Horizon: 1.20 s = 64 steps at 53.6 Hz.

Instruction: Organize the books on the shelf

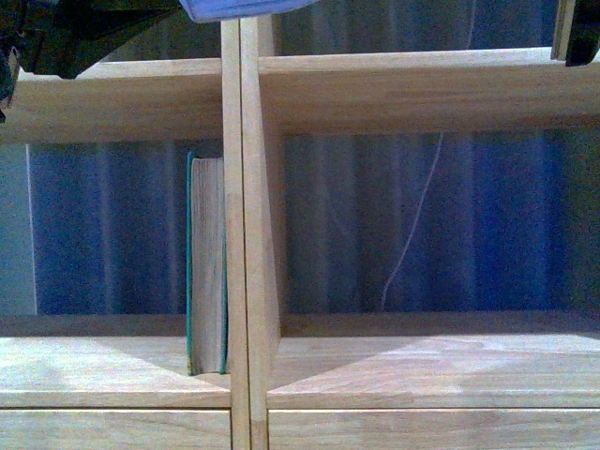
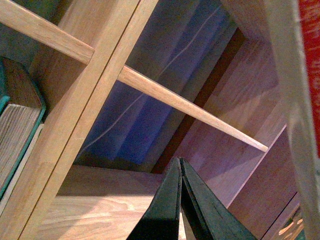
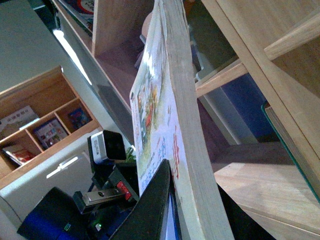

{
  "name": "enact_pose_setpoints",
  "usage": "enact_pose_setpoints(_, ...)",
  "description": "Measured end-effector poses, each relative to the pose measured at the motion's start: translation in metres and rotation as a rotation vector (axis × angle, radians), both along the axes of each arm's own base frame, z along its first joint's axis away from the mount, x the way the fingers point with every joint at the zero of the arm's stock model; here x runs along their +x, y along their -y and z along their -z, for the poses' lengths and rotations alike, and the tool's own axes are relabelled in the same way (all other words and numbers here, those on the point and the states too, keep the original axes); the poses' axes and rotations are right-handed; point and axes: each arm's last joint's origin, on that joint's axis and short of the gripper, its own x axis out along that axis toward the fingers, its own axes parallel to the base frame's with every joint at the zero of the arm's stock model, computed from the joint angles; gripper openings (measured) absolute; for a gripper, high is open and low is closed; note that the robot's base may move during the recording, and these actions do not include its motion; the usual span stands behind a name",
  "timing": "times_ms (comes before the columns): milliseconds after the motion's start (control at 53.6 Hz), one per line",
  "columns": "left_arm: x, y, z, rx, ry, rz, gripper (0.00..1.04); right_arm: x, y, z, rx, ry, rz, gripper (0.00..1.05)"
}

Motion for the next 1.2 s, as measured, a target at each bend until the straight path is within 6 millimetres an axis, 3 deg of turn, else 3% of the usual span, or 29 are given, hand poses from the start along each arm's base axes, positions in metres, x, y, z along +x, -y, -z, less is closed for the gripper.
enact_pose_setpoints(672,-0.001,-0.002,0.0,0.003,0.025,0.021,0.03,-0.008,-0.001,-0.005,0.035,0.001,-0.032,0.15)
enact_pose_setpoints(822,-0.005,0.001,0.002,0.024,0.031,0.081,0.29,-0.009,-0.001,-0.003,0.036,-0.003,-0.033,0.15)
enact_pose_setpoints(971,-0.013,0.0,0.001,0.033,0.033,0.104,0.64,-0.006,0.001,-0.002,0.041,-0.026,-0.019,0.15)
enact_pose_setpoints(1139,-0.017,0.0,0.002,0.036,0.025,0.106,0.97,0.004,-0.001,-0.004,0.048,-0.056,-0.005,0.15)
enact_pose_setpoints(1195,-0.018,0.0,0.003,0.037,0.023,0.106,0.98,0.008,-0.001,-0.006,0.049,-0.067,0.004,0.15)
